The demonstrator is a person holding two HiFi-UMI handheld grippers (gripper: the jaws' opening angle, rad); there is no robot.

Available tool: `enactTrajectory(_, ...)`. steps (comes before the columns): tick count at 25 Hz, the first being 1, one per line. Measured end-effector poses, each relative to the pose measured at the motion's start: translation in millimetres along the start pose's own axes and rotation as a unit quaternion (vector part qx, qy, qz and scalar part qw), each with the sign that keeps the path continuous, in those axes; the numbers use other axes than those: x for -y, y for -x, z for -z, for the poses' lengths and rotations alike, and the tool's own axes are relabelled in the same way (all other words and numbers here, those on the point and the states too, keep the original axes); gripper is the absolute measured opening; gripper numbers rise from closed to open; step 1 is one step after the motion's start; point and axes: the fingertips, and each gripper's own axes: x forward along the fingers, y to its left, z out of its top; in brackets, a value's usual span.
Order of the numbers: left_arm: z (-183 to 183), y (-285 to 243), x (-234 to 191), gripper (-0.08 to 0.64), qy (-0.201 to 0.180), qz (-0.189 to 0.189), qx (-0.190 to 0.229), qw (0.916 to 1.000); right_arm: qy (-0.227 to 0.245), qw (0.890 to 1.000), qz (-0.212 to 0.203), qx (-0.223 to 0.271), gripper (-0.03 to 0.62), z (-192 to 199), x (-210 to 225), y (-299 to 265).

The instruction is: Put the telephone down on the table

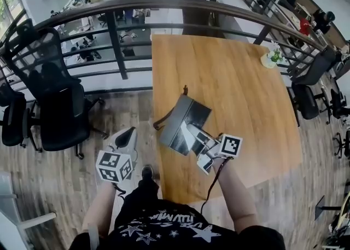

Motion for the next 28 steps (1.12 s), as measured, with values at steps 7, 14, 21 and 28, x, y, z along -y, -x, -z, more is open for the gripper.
enactTrajectory(7, -13.0, -52.8, -39.6, 0.002, -0.002, 0.009, -0.002, 1.0, 0.026, 0.999, 0.015, -0.037, 0.163, -43.1, 33.9, -46.6)
enactTrajectory(14, -8.4, -102.2, -59.5, 0.002, 0.011, 0.017, -0.02, 0.9996, 0.035, 0.996, 0.023, -0.083, 0.161, -59.6, 70.4, -87.3)
enactTrajectory(21, -13.7, -144.4, -82.7, 0.002, 0.014, 0.009, -0.021, 0.9996, 0.048, 0.99, -0.016, -0.132, 0.161, -82.7, 82.9, -134.5)
enactTrajectory(28, -30.4, -167.8, -101.5, 0.0, 0.035, -0.013, -0.027, 0.9989, 0.044, 0.981, -0.054, -0.181, 0.161, -102.8, 78.6, -165.7)
